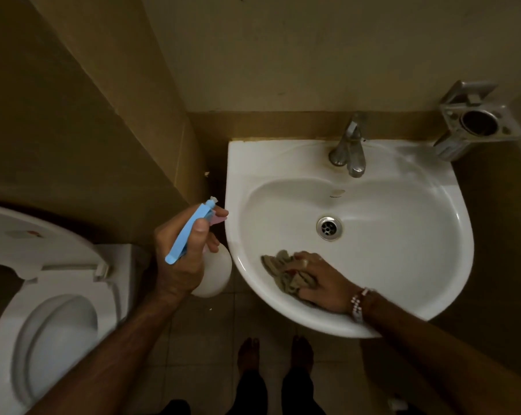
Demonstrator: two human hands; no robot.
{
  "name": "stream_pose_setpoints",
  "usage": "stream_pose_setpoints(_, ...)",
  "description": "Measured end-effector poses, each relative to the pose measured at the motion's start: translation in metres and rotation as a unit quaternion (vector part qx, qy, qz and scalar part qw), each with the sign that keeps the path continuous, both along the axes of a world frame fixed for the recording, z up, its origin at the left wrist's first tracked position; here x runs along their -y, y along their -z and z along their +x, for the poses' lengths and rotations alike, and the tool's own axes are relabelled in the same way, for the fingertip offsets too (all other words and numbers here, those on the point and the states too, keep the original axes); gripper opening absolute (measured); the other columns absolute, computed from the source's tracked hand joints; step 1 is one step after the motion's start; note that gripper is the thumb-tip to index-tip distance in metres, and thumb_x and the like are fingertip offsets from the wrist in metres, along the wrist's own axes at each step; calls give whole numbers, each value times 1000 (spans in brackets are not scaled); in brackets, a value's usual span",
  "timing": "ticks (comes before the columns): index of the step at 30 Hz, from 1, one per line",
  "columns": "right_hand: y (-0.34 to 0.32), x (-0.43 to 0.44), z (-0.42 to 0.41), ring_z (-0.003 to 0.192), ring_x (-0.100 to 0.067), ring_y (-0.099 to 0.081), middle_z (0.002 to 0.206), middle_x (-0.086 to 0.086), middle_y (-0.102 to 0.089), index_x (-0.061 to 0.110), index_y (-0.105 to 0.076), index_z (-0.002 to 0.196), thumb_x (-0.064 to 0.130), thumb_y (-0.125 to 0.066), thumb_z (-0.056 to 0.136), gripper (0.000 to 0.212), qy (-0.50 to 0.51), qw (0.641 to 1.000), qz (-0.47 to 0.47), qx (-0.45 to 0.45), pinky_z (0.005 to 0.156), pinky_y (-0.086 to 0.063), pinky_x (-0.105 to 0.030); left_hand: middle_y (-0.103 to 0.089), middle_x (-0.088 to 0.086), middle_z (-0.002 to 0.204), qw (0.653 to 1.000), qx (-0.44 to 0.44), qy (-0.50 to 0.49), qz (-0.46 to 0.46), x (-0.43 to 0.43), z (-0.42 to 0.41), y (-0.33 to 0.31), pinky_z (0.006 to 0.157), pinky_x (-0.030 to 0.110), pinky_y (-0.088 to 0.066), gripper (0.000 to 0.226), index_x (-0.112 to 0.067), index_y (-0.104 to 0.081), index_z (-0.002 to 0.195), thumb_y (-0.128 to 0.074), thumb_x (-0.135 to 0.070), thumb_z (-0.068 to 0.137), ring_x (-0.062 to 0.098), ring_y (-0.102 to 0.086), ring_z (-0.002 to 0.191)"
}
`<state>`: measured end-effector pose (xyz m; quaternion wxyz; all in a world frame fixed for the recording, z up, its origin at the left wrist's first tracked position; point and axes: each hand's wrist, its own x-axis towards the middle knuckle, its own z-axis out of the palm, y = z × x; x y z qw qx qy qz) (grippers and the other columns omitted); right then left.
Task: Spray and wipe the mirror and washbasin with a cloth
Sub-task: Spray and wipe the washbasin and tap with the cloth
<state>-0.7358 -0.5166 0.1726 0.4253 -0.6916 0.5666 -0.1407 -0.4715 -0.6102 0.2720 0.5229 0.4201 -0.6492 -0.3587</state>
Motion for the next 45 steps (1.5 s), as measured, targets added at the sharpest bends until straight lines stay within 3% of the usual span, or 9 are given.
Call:
stream_pose_setpoints(6,37,41,-4,116,-40,-50,134,-14,-45,23,-45,144,63,-32,74,83,127,974,-11,-186,97,-45,-46,-74,-17,98,1000,-7,2,1,1,5,2,48,40,-54,32,-39,-69,109,-41,-52,100,26,-63,53)
stream_pose_setpoints(10,34,86,42,116,-43,-46,143,-17,-35,22,-37,149,40,-57,83,71,208,969,-22,-133,101,-41,-46,-74,-9,100,1000,-11,1,13,-2,3,3,47,41,-53,32,-33,-69,108,-43,-50,100,26,-63,52)
stream_pose_setpoints(13,22,92,70,123,-40,-38,147,-14,-29,24,-35,148,38,-56,79,73,206,977,-11,-59,106,-35,-47,-73,1,97,1000,-3,3,21,-8,-1,6,48,40,-53,38,-23,-68,108,-43,-51,100,27,-62,51)
stream_pose_setpoints(16,10,67,71,127,-37,-35,143,-12,-32,28,-35,147,29,-62,85,68,140,990,14,1,109,-32,-46,-73,4,98,999,9,-4,32,-17,-2,8,49,37,-53,45,-16,-67,107,-42,-53,99,26,-62,51)
stream_pose_setpoints(19,-2,27,52,123,-25,-41,136,-8,-42,32,-45,141,46,-57,79,65,61,997,23,50,109,-32,-39,-72,6,98,999,15,-19,38,-29,-1,14,49,36,-53,53,-7,-67,107,-42,-53,99,23,-63,52)
stream_pose_setpoints(23,-12,-14,4,118,-17,-51,126,0,-52,45,-47,133,41,-68,79,58,-29,997,12,68,103,-41,-42,-73,8,94,998,14,-40,48,-45,-1,22,51,37,-55,48,-12,-66,107,-42,-53,99,26,-62,51)
stream_pose_setpoints(28,-24,-27,2,105,-2,-53,116,16,-52,50,-48,130,53,-73,81,55,-51,996,-64,28,91,-48,-27,-74,13,82,995,-12,-71,66,-59,-4,28,54,38,-53,34,-30,-71,106,-44,-50,99,26,-62,50)
stream_pose_setpoints(36,-25,7,83,97,-16,-52,112,1,-54,35,-53,134,62,-54,83,58,46,983,-170,-56,74,-49,-26,-70,18,74,991,6,-120,67,-63,-9,33,64,38,-56,67,5,-71,91,-42,-55,98,26,-65,57)
stream_pose_setpoints(45,-26,119,126,107,-26,-54,126,-8,-55,27,-58,129,52,-55,87,49,146,946,-232,-174,83,-53,-38,-67,21,69,992,-18,-100,70,-23,4,19,52,37,-53,63,2,-70,94,-44,-55,98,23,-62,53)
